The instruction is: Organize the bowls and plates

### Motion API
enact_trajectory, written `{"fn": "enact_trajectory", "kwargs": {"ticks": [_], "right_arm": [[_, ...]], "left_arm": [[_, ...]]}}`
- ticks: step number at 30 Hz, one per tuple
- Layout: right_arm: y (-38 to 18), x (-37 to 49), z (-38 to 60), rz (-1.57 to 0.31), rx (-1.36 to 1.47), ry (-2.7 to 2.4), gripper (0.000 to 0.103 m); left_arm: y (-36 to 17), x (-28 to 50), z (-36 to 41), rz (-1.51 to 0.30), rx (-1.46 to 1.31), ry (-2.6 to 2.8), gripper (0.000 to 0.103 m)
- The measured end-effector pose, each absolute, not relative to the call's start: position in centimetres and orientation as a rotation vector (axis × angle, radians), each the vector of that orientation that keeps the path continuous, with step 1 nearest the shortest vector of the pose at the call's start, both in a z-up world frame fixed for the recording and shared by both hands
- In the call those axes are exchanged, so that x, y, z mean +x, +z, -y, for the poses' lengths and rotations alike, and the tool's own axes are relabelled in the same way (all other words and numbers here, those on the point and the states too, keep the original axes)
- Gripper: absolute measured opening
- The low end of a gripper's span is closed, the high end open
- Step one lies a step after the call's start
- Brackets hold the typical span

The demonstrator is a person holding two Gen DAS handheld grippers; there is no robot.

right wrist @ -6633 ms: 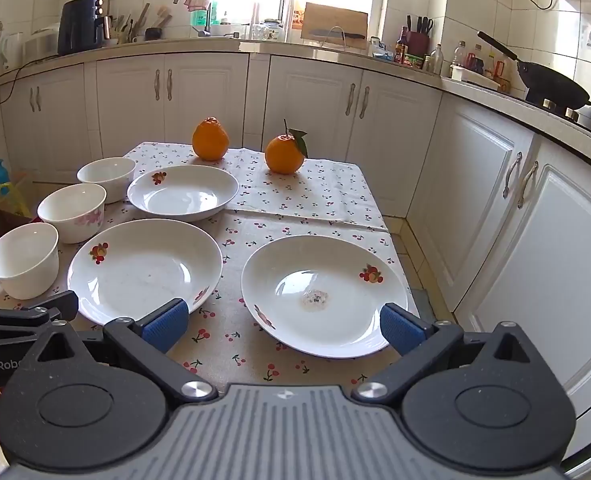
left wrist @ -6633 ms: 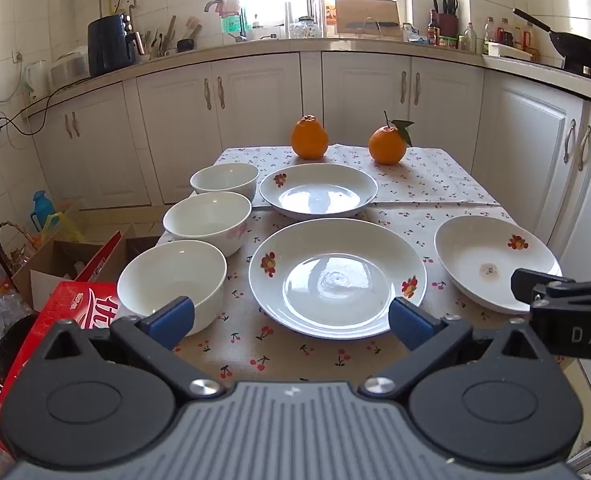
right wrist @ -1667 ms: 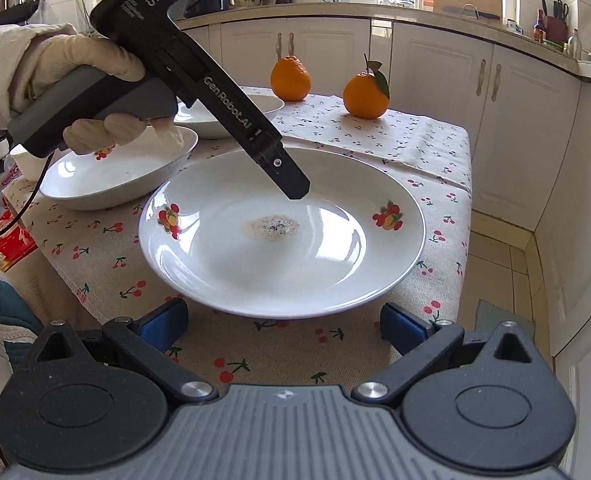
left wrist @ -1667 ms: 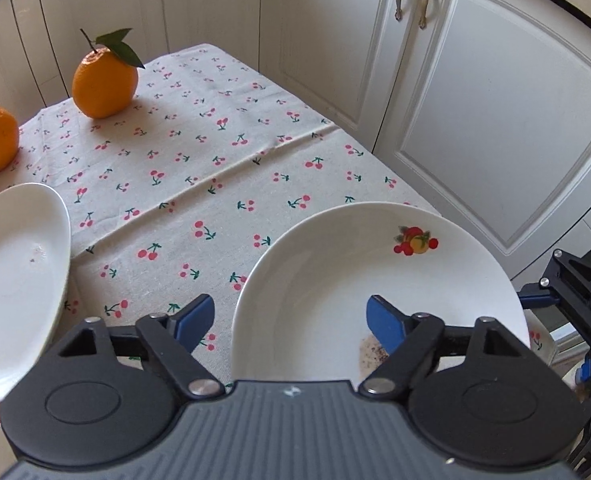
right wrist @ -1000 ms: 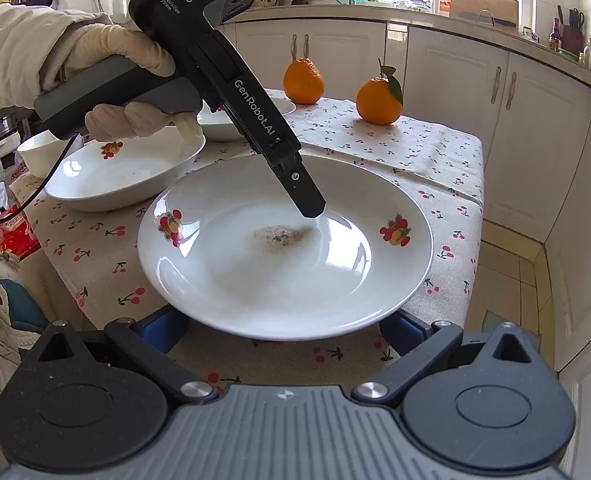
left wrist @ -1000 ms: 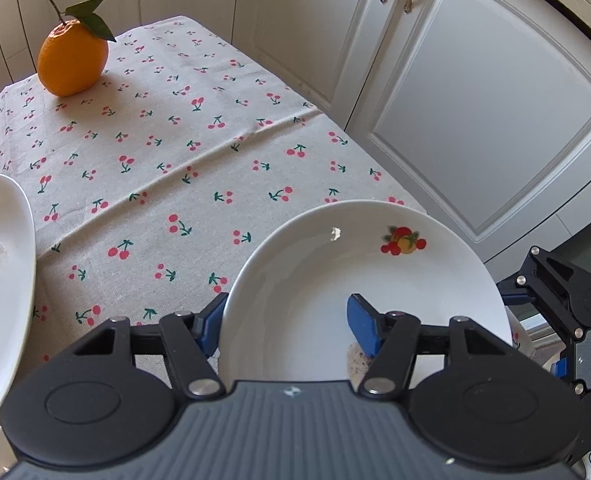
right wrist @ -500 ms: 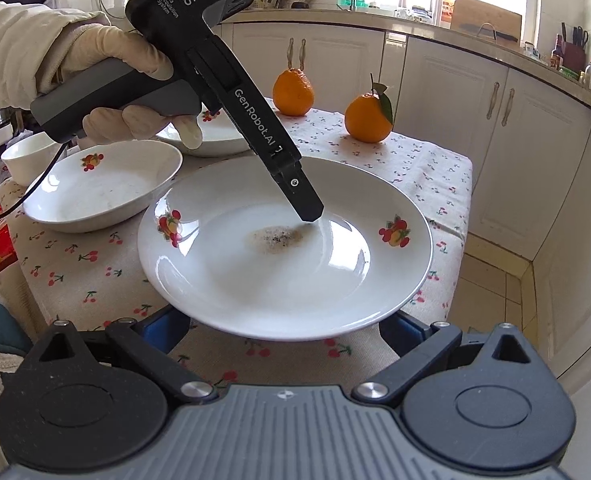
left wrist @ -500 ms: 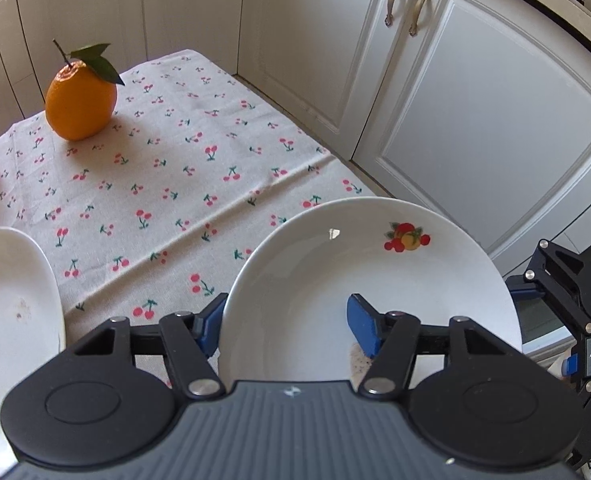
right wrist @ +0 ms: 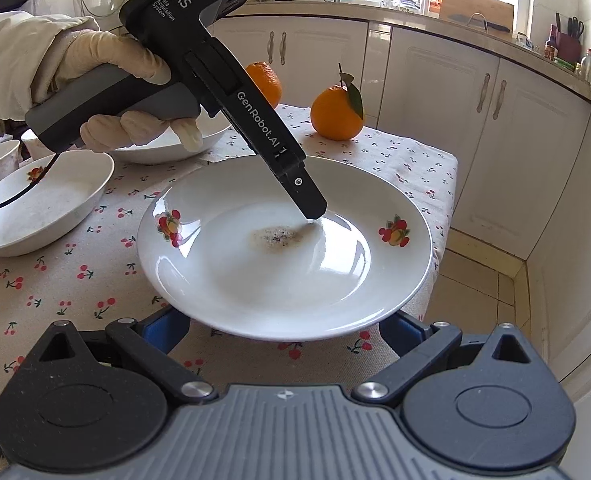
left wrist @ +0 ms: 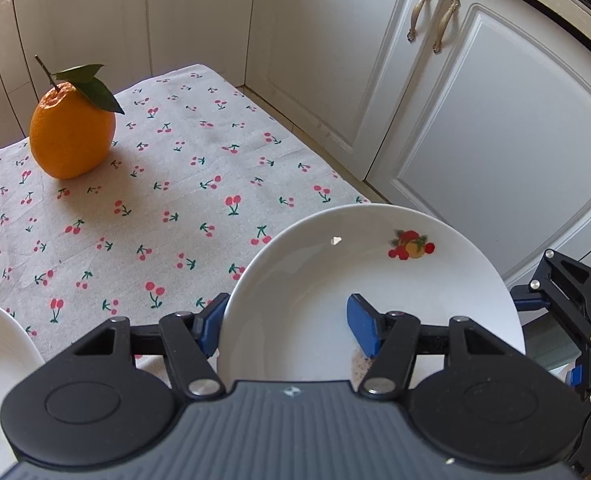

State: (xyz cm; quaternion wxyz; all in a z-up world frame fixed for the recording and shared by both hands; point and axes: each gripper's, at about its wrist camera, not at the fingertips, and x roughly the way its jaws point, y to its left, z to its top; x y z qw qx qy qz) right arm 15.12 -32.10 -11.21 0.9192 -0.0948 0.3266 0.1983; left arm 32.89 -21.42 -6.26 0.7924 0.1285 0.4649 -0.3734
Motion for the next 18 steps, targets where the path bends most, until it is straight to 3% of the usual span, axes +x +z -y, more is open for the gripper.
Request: {"fn": "enact_trajectory", "kwargs": {"ticks": [14,18], "right_arm": [[-12.1,16.6,32.7,-0.690,-0.160,0.397,0.102],[-12.1,16.7,32.7,-0.695,-0.148,0.396,0.102]], "left_arm": [[-7.0,34.0,21.9,-0.985,0.289,-0.792,0.062],[-7.0,33.8,22.1,-0.977,0.293,-0.790,0.067]]}}
